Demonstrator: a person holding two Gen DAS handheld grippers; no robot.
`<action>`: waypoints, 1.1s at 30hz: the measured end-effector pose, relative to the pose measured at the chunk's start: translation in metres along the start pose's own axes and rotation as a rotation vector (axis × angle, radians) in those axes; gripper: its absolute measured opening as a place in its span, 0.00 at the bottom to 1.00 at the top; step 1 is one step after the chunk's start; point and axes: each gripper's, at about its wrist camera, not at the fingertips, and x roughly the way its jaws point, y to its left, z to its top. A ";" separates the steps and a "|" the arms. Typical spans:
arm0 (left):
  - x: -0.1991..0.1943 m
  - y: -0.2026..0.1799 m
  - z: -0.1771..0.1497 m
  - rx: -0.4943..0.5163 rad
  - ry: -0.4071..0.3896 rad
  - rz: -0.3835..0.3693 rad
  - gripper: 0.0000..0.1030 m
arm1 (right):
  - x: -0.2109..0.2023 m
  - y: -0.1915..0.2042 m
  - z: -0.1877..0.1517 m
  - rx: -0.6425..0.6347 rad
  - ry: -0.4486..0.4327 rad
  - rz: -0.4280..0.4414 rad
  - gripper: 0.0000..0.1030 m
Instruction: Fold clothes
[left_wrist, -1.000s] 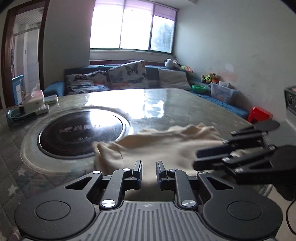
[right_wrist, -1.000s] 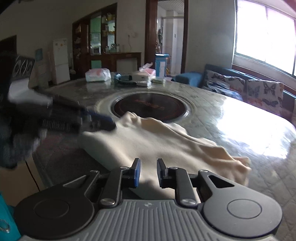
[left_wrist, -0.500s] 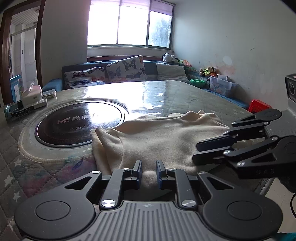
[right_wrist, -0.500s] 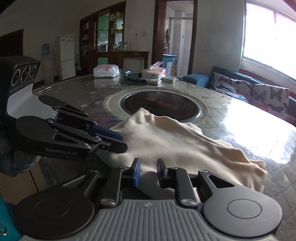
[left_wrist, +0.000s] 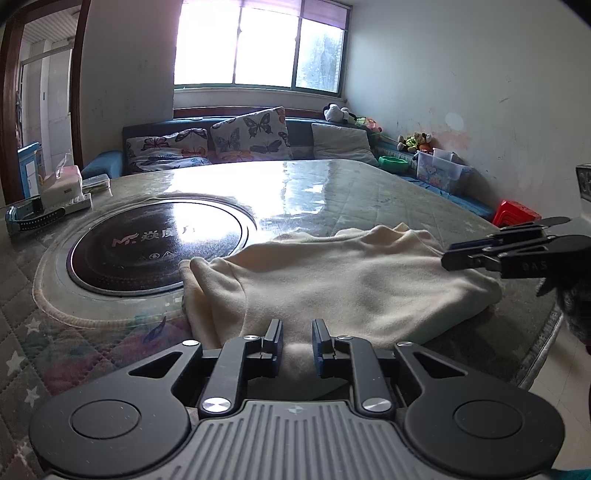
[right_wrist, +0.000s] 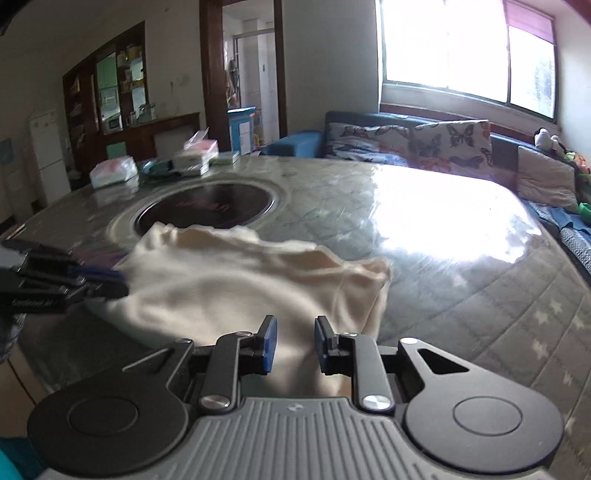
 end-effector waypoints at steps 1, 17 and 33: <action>0.000 0.001 0.002 -0.004 0.002 -0.001 0.19 | 0.004 -0.002 0.004 0.002 0.000 0.000 0.20; 0.046 0.054 0.034 -0.129 0.038 0.161 0.18 | 0.051 -0.019 0.033 0.045 0.043 -0.044 0.21; 0.051 0.032 0.044 -0.081 0.043 0.122 0.19 | 0.079 0.001 0.053 0.012 0.074 -0.062 0.22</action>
